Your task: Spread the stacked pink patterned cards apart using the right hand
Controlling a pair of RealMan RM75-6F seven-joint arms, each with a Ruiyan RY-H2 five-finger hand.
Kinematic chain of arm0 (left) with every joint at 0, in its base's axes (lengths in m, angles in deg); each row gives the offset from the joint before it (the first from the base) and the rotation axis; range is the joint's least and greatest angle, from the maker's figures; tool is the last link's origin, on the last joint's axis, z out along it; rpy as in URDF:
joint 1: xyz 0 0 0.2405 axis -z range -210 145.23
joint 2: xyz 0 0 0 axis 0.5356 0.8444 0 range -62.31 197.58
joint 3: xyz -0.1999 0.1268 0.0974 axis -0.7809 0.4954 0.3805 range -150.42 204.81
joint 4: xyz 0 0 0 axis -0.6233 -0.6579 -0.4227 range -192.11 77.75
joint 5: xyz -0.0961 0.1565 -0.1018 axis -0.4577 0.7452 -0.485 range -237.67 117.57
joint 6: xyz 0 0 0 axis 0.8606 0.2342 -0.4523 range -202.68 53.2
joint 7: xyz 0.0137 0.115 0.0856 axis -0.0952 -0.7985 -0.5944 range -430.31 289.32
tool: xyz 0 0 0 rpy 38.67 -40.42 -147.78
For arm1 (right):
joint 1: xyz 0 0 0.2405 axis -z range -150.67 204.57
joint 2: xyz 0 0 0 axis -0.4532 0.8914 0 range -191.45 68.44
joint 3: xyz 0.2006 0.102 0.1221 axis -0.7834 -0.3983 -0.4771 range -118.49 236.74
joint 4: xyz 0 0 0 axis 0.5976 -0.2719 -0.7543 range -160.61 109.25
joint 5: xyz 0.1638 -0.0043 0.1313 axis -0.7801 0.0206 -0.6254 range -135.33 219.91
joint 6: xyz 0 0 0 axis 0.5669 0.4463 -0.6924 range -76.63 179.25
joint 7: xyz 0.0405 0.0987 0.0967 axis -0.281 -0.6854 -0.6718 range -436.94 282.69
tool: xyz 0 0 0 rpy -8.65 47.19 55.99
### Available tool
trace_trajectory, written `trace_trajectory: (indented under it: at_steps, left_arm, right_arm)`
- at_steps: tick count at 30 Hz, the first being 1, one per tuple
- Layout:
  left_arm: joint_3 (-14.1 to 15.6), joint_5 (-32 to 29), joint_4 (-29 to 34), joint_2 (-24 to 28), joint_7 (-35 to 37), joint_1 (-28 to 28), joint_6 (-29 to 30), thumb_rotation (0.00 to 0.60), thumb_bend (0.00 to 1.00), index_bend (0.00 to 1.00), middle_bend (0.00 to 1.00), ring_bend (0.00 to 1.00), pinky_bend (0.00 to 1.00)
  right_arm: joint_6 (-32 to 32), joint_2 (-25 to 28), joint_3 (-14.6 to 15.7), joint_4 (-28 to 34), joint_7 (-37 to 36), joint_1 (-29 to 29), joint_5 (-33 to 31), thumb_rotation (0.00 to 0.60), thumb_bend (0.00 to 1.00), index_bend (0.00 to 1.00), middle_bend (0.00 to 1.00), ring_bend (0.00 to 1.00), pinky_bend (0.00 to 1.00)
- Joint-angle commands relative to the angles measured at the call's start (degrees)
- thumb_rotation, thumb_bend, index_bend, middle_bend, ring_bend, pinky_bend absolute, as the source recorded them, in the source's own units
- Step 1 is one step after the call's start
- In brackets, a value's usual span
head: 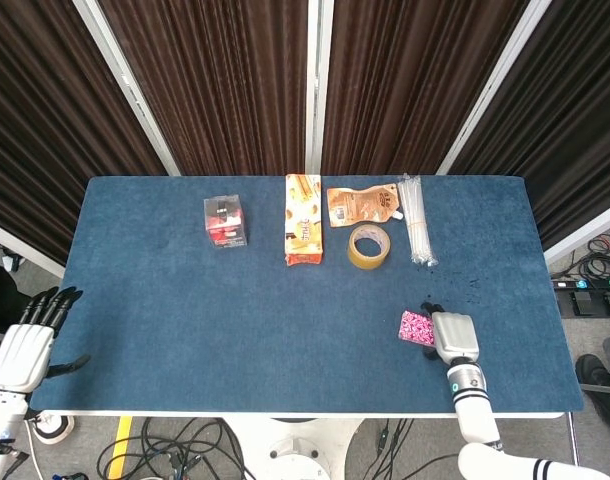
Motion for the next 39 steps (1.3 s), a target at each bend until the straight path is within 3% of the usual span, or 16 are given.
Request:
trace_trajectory:
  at_steps: [1,39]
  left_arm:
    - [0.0,0.0,-0.1,0.0,0.1,-0.1,0.1,0.6,0.0,0.1,0.07,0.0,0.1]
    - [-0.4,-1.0,-0.8,0.6,1.0,-0.2,-0.4,0.6,0.0,0.1,0.07,0.0,0.1]
  right_arm:
    - [-0.3,-0.5,0.0,-0.2,0.2,-0.3,-0.1,0.6,0.13,0.22,0.26,0.67,0.76]
    - [-1.1,-2.3,0.2,-1.9,0.0,-2.3,-3.0,0.6,0.17,0.32,0.33,0.69,0.77]
